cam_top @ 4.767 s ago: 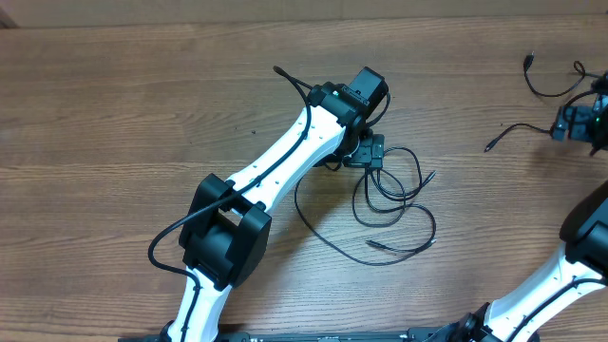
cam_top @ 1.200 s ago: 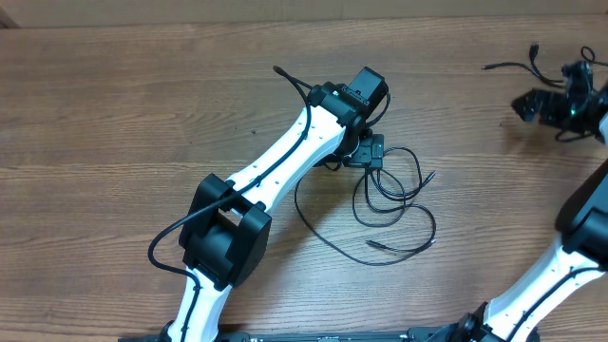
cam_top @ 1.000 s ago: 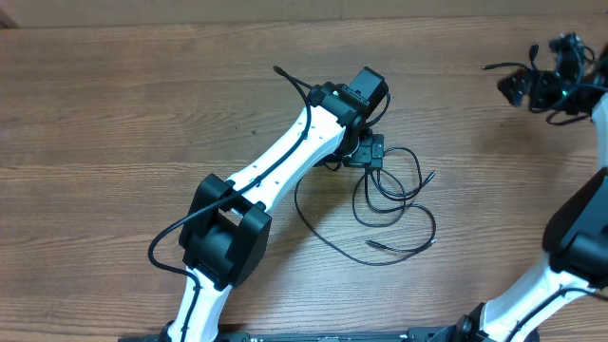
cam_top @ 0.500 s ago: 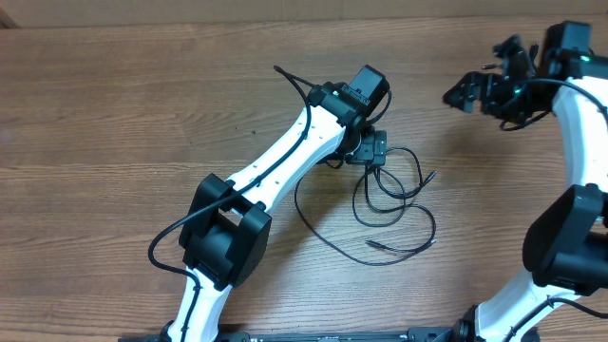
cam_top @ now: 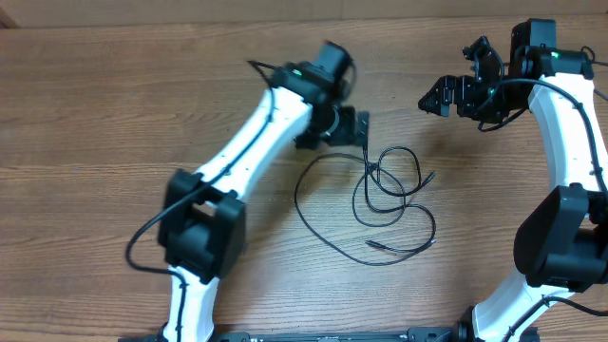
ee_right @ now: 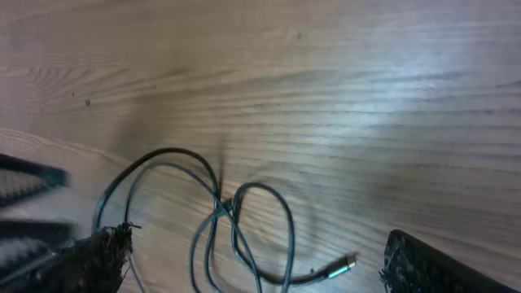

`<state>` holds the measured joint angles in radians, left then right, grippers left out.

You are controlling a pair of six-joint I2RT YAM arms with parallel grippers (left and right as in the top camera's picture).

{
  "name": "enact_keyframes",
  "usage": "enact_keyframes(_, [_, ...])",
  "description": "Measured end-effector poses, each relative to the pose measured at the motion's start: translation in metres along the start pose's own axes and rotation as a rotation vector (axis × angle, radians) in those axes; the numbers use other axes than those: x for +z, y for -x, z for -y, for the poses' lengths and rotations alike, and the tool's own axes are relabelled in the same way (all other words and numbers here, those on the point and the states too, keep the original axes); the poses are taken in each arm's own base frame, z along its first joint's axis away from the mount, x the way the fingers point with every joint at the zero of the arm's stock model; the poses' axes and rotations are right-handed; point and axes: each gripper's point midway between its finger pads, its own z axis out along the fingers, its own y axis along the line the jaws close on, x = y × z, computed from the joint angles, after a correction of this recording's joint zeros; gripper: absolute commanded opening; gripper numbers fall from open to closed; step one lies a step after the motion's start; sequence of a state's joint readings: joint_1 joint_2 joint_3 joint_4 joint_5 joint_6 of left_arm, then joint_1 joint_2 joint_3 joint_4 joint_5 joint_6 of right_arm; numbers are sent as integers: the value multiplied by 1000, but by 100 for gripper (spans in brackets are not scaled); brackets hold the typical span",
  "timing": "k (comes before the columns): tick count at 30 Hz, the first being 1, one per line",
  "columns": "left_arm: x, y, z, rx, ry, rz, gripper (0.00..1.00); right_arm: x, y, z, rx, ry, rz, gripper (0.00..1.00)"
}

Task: Untangle cables

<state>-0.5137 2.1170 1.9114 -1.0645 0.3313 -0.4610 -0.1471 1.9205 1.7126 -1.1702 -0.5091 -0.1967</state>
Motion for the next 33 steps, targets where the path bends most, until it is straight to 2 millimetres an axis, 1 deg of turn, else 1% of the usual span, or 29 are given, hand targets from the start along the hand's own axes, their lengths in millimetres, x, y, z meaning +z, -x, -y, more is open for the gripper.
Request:
enact_keyframes(2, [-23, 10, -5, -8, -27, 45, 100, 0, -6, -1, -6, 4, -24, 100])
enact_keyframes(6, [-82, 28, -16, -30, -67, 162, 100, 2, -14, -6, -39, 11, -57, 100])
enact_keyframes(8, [-106, 33, -24, -50, -71, 205, 100, 3, -21, -11, -58, 19, -88, 100])
enact_keyframes(10, [-122, 33, -35, -75, -65, 222, 99, 6, -30, -20, -90, 32, -129, 100])
enact_keyframes(13, [-124, 29, -49, -105, -32, 205, 100, 13, -40, -36, -157, 46, -178, 100])
enact_keyframes(17, [-123, 29, -60, -113, 26, 209, 99, 20, -52, -49, -214, 28, -234, 100])
enact_keyframes(21, [-124, 31, -67, -115, 65, 224, 100, 21, -63, -53, -225, 14, -286, 100])
enact_keyframes(26, [-125, 32, -71, -114, 87, 231, 100, 15, -80, -52, -200, 8, -355, 100])
enact_keyframes(30, [-125, 32, -71, -115, 90, 233, 100, 13, -84, -52, -192, 5, -375, 100])
enact_keyframes(33, [-125, 32, -72, -115, 91, 233, 100, 15, -84, -51, -196, 3, -368, 100])
